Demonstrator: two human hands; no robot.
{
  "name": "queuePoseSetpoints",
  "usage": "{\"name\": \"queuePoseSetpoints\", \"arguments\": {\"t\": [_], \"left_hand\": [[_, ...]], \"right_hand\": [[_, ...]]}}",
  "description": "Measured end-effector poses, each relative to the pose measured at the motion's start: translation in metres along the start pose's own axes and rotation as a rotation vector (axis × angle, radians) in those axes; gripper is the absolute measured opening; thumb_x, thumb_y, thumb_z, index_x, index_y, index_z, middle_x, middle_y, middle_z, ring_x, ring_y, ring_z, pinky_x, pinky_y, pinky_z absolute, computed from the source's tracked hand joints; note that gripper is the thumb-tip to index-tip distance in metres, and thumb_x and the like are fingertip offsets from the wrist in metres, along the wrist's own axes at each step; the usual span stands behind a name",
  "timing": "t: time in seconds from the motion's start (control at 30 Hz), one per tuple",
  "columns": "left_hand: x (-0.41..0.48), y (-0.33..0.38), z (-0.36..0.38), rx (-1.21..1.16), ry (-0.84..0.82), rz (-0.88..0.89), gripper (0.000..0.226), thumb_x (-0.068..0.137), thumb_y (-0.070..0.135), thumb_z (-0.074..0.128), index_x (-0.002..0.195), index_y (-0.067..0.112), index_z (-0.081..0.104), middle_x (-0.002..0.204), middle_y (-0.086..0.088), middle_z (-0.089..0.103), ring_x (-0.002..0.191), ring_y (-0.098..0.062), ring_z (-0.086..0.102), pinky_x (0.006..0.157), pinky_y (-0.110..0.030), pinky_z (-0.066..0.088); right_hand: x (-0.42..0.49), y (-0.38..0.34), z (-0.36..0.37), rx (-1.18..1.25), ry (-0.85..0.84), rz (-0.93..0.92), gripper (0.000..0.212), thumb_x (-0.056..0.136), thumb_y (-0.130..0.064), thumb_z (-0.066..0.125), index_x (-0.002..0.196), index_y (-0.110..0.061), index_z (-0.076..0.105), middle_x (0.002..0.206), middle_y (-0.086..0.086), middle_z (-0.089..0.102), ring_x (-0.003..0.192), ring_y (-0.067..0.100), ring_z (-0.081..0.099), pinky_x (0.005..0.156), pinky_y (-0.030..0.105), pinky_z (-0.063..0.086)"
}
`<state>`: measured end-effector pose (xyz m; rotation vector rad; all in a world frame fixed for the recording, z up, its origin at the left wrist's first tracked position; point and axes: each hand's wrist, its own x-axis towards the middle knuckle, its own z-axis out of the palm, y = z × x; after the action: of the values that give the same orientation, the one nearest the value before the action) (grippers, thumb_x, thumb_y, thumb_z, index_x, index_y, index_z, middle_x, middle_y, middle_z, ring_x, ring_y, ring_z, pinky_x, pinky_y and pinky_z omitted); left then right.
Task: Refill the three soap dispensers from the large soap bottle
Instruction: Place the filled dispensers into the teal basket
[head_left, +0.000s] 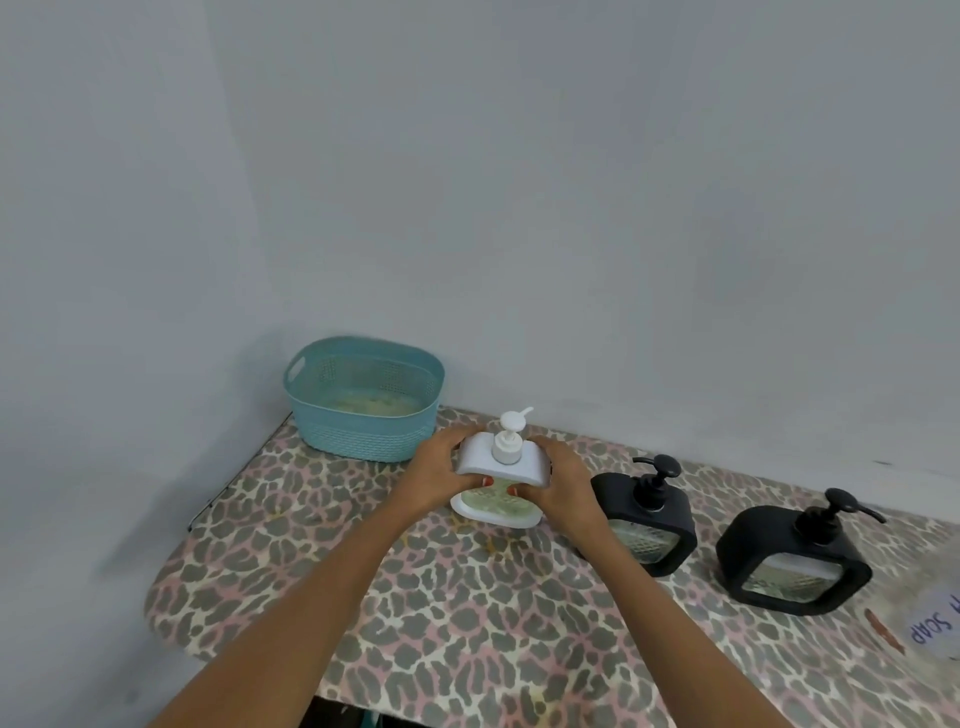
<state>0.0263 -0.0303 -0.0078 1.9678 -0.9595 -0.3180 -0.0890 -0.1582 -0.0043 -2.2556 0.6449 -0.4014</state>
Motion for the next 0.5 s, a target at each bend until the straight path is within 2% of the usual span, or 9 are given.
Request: {"name": "queuePoseSetpoints", "arguments": {"t": [0.17, 0.4, 0.5], "left_hand": [[-0.016, 0.003, -0.008, 0.005, 0.007, -0.012, 0.062, 0.067, 0.011, 0.079, 0.124, 0.011, 0.054, 0.123, -0.007, 0.058, 0.109, -0.017, 0.054, 0.090, -0.023, 0.040], [-0.046, 0.015, -0.033, 0.013, 0.076, -0.010, 0.062, 0.065, 0.013, 0.081, 0.122, 0.011, 0.056, 0.121, -0.006, 0.060, 0.108, -0.017, 0.055, 0.091, -0.024, 0.043], [-0.058, 0.023, -0.047, 0.023, 0.106, -0.008, 0.063, 0.065, 0.015, 0.082, 0.122, 0.012, 0.056, 0.123, -0.007, 0.059, 0.111, -0.018, 0.055, 0.090, -0.022, 0.042]], "right_hand": [[-0.012, -0.012, -0.003, -0.017, -0.044, -0.040, 0.058, 0.070, -0.010, 0.077, 0.121, -0.006, 0.050, 0.120, 0.011, 0.056, 0.102, 0.018, 0.050, 0.077, 0.020, 0.032], [-0.031, -0.040, -0.007, -0.050, -0.096, -0.100, 0.058, 0.072, -0.013, 0.076, 0.123, -0.006, 0.049, 0.120, 0.010, 0.055, 0.107, 0.023, 0.050, 0.076, 0.021, 0.032], [-0.036, -0.053, -0.010, -0.045, -0.096, -0.145, 0.061, 0.070, -0.014, 0.077, 0.124, -0.008, 0.049, 0.121, 0.009, 0.055, 0.110, 0.024, 0.051, 0.083, 0.025, 0.036]]}}
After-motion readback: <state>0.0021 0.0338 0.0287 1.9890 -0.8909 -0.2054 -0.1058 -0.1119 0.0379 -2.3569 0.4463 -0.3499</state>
